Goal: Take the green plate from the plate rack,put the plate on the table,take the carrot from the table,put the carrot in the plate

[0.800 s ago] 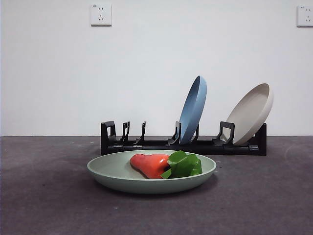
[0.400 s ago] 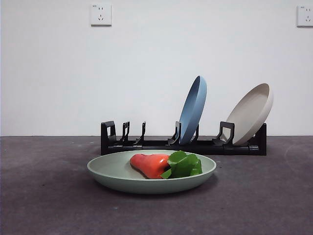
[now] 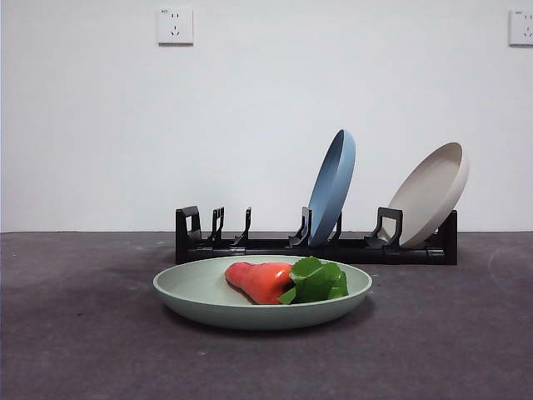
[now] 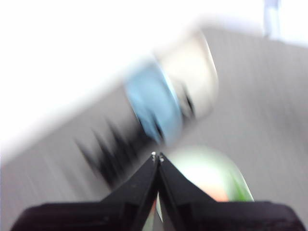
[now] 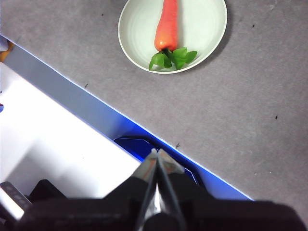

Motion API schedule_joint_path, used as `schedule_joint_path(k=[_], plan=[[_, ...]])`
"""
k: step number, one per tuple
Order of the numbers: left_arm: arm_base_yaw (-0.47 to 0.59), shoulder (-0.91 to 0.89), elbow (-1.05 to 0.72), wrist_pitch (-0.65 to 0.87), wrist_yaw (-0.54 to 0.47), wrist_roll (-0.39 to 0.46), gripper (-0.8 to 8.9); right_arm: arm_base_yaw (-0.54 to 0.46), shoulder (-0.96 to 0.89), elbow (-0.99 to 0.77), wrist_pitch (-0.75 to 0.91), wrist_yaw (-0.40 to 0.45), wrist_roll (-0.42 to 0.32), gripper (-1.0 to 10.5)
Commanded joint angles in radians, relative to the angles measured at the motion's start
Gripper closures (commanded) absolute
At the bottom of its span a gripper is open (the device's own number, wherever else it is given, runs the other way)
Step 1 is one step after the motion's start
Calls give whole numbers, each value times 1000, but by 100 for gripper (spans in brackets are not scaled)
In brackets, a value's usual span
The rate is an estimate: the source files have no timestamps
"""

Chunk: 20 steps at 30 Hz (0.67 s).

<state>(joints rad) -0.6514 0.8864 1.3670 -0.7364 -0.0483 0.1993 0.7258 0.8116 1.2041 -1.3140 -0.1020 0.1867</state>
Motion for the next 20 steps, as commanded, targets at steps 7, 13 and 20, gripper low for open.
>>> schedule_joint_path(k=[7, 13, 20], plan=[[499, -179, -204, 298, 208, 71, 817, 2, -1, -6, 3, 4, -1, 946], [646, -371, -509, 482, 204, 70, 817, 2, -1, -6, 3, 4, -1, 946], [715, -575, -886, 622, 207, 18, 817, 2, -1, -6, 3, 4, -1, 946]])
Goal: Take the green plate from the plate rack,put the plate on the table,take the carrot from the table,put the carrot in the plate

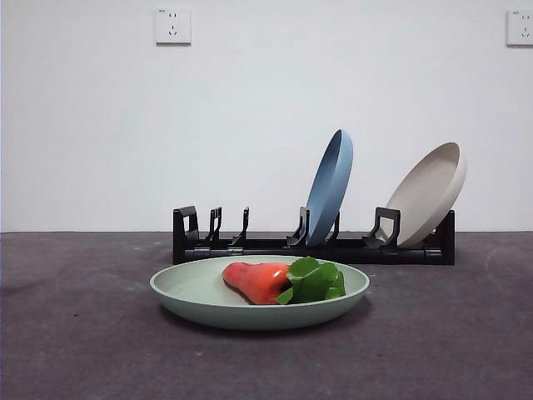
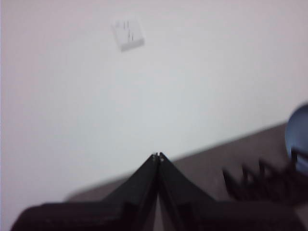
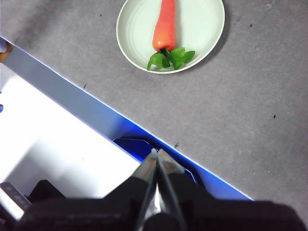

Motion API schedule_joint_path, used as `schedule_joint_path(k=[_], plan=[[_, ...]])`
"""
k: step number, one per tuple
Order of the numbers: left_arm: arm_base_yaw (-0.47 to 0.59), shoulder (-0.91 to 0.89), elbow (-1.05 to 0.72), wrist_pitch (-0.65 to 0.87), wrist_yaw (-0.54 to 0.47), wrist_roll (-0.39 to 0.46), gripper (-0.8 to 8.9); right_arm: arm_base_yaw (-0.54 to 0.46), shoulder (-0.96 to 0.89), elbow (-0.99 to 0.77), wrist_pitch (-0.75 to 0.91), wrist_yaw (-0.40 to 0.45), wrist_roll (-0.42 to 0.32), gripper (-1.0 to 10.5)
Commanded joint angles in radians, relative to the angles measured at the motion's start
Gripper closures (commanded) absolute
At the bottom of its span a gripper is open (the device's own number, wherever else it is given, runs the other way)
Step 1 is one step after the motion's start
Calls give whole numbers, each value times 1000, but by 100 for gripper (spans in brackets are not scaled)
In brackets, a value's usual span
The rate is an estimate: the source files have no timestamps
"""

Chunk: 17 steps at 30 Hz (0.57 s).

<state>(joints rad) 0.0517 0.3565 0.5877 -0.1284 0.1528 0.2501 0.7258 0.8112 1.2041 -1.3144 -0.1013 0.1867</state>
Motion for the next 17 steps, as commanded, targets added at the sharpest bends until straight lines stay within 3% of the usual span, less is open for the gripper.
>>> schedule_joint_path(k=[1, 17], plan=[[17, -70, -153, 16, 5, -43, 817, 2, -1, -6, 3, 3, -1, 946], [23, -315, -563, 15, 6, -94, 817, 2, -1, -6, 3, 3, -1, 946]])
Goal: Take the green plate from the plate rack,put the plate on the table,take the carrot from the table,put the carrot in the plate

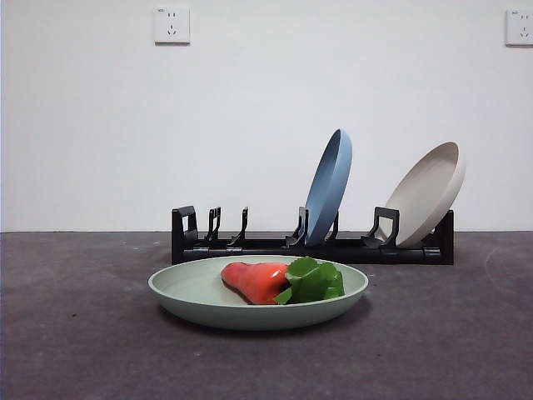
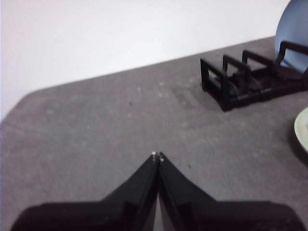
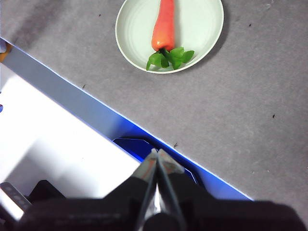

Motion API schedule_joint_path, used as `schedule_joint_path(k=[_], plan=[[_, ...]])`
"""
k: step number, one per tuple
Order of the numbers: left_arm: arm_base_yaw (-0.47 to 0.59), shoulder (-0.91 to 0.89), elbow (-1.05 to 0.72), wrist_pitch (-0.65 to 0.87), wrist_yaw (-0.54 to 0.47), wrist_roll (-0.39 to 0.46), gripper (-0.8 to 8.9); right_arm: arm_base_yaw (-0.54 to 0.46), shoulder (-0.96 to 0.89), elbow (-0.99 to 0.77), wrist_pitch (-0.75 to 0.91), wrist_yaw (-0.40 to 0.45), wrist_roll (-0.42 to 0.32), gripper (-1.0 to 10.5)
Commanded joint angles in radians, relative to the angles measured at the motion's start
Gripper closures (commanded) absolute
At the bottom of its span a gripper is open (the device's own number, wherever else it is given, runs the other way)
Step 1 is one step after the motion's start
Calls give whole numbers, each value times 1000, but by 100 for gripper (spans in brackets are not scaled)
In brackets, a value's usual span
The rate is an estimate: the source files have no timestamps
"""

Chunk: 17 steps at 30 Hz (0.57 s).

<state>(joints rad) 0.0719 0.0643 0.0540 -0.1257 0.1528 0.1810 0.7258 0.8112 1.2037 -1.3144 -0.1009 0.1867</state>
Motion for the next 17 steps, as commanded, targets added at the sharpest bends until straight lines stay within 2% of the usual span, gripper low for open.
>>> schedule_joint_path(k=[1, 5, 17], plan=[[3, -33, -42, 10, 6, -28, 817, 2, -1, -6, 3, 3, -1, 946], [3, -63, -51, -54, 5, -28, 817, 2, -1, -6, 3, 3, -1, 946], [3, -63, -51, -46, 8, -58, 817, 2, -1, -6, 3, 3, -1, 946]])
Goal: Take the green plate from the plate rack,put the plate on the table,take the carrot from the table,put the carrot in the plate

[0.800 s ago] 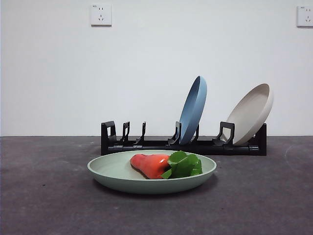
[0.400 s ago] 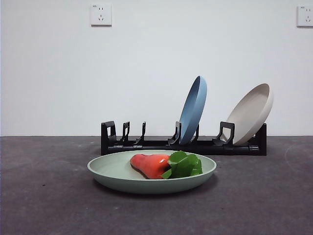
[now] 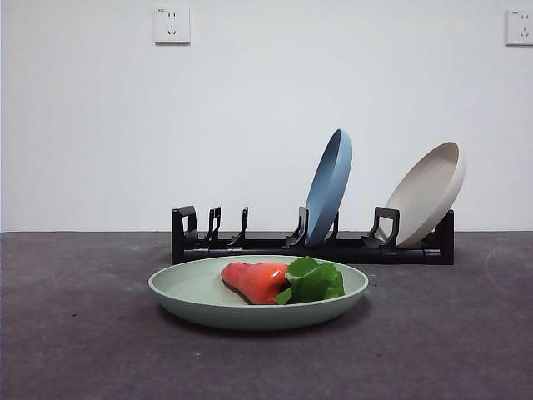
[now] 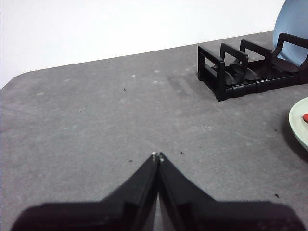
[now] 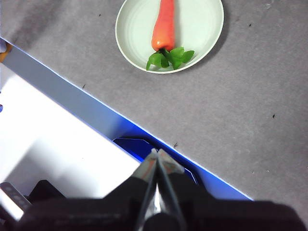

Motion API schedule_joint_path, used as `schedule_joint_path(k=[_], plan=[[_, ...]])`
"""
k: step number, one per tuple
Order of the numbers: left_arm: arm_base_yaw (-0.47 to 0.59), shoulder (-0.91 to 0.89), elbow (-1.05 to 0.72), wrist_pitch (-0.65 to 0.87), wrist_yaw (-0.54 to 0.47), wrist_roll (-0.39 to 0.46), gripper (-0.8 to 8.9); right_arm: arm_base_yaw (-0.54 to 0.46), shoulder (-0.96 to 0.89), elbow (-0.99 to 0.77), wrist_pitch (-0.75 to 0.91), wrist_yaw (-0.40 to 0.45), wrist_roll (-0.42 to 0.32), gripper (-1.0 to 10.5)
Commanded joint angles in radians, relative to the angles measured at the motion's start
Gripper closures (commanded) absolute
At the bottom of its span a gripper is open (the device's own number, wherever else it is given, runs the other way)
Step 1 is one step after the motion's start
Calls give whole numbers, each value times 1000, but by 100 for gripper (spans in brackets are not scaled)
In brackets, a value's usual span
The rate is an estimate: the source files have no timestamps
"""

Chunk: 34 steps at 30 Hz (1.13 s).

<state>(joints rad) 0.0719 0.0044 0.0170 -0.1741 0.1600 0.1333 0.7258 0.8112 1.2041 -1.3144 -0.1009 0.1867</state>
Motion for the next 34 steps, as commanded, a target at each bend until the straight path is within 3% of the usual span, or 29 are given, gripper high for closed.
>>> schedule_joint_path(k=[1, 16, 19, 24, 27, 31, 34], plan=[[3, -3, -14, 3, 1, -10, 817, 2, -1, -6, 3, 3, -1, 946], [3, -3, -14, 3, 1, -10, 817, 2, -1, -6, 3, 5, -6, 946], [3, -3, -14, 3, 1, -10, 817, 2, -1, -6, 3, 80, -75, 946], [3, -3, -14, 3, 0, -10, 817, -17, -22, -6, 2, 169, -76, 946], [3, -3, -14, 3, 0, -10, 817, -83, -51, -6, 29, 167, -163, 946], [3, -3, -14, 3, 1, -10, 817, -267, -101, -27, 204, 142, -170, 946], [3, -3, -14, 3, 0, -10, 817, -432, -153, -99, 385, 78, -177, 946]])
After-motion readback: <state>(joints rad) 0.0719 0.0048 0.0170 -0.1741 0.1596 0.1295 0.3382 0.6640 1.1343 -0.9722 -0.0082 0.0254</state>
